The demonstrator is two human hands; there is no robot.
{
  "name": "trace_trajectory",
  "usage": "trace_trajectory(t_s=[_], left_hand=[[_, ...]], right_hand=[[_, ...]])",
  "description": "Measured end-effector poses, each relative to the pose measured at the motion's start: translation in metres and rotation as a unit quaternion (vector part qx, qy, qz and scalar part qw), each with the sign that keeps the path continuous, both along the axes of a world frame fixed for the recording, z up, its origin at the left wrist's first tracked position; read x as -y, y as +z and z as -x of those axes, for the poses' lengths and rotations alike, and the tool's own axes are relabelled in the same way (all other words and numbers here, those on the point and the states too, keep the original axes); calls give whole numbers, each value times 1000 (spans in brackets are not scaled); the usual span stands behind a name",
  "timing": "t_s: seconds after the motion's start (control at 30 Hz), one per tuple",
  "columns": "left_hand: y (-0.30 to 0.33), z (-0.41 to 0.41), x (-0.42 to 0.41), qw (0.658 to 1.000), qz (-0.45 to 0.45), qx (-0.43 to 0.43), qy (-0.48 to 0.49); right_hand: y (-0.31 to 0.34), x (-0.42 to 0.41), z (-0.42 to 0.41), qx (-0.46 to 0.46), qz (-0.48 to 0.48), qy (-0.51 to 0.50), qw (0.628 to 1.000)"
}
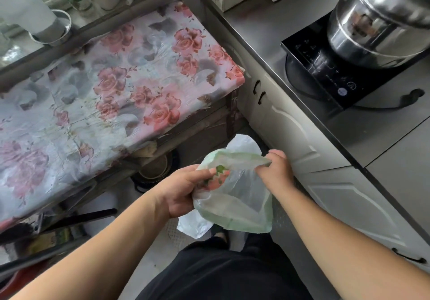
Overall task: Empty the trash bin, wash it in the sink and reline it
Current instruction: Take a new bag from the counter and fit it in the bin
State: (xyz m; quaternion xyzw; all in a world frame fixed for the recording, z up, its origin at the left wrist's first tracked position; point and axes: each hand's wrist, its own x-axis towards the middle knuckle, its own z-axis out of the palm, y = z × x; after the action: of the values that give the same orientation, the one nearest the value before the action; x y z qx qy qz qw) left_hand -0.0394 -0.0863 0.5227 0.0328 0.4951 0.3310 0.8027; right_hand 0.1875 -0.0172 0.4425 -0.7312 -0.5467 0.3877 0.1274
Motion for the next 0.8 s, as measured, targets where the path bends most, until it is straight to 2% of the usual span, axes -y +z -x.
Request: trace_trajectory(t_s=[0.13, 0.2, 0.23, 0.27, 0.3, 0.37, 0.4, 0.43, 0.47, 0.53, 0.6, 0.7, 0.8], left_hand=[[-15, 25, 4, 996, -1, -82, -43], [-23, 34, 5, 977, -12, -188, -104], [-27, 36, 5, 944, -31, -280, -170], [-32, 39, 4, 890, -56, -379, -250], [-37, 40, 3, 821, -82, -461, -326], [-50, 39, 2, 699, -119, -553, -437], [-59, 37, 2, 656, -126, -580, -466], [-67, 35, 2, 628, -126, -602, -477], [-75, 32, 3, 613, -120, -621, -473], [-89, 26, 1, 625, -80, -645, -432], [-102, 22, -4, 667, -7, -636, -387], [-124, 14, -8, 775, 63, -571, -265], [-139, -5, -15, 877, 138, -453, -77]], right_hand=[[-2, -4, 8, -43, 53, -36, 997], [1, -1, 8, -44, 51, -59, 996], [3, 1, 6, -41, 47, -67, 996], [6, 4, 4, -36, 45, -67, 996], [7, 6, 0, -29, 47, -55, 997], [9, 10, -11, -6, 58, 10, 998], [9, 12, -19, 15, 64, 45, 997], [10, 14, -25, 37, 70, 67, 995], [11, 15, -32, 52, 78, 75, 993], [11, 18, -49, 58, 86, 72, 992], [8, 18, -65, 54, 87, 74, 992], [-2, 10, -86, 57, 102, 80, 990], [-19, -2, -103, 71, 128, 101, 984]])
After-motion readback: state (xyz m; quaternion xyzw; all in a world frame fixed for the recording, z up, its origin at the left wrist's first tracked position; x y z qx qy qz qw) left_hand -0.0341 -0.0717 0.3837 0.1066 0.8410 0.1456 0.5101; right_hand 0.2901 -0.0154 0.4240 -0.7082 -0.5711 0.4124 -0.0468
